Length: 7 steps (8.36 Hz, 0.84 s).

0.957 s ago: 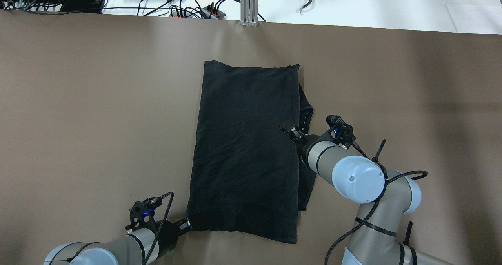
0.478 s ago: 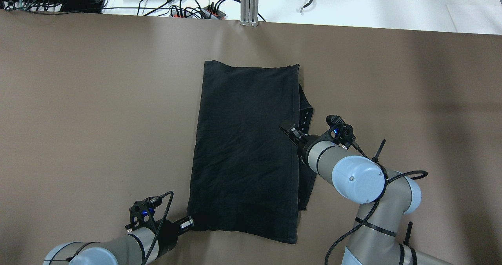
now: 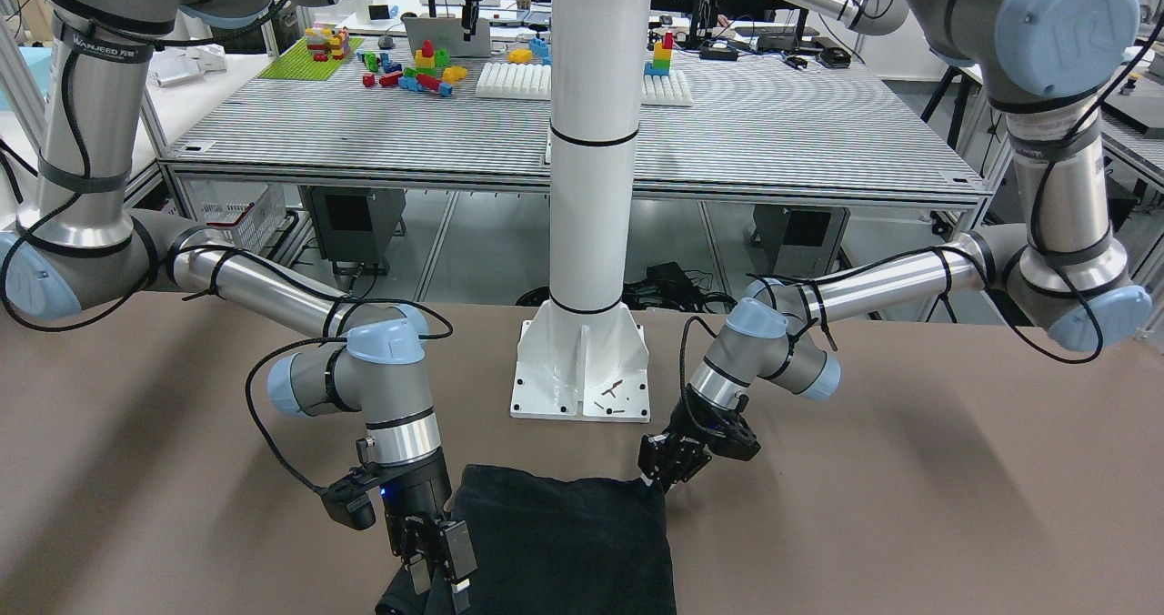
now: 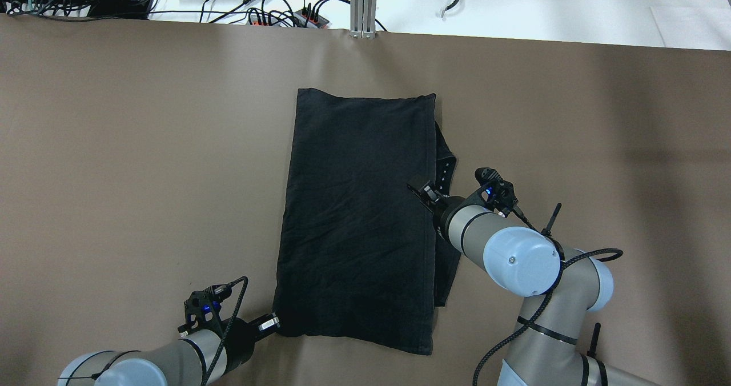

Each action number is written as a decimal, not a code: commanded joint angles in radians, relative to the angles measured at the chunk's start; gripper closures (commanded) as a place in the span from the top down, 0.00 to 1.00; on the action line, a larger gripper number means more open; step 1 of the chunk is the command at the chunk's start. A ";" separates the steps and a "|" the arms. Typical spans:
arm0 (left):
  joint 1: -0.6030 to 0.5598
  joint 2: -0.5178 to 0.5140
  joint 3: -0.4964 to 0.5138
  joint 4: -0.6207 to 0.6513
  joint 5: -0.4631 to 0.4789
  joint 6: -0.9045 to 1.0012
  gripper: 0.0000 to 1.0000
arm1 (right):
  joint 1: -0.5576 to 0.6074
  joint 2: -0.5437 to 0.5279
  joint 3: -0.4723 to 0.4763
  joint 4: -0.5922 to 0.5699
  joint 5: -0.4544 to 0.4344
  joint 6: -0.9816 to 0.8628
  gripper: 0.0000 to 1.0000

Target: Fold clothes

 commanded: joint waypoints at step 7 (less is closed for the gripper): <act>0.001 0.012 -0.019 -0.003 -0.012 0.009 0.43 | -0.002 -0.011 0.000 0.000 0.000 0.002 0.93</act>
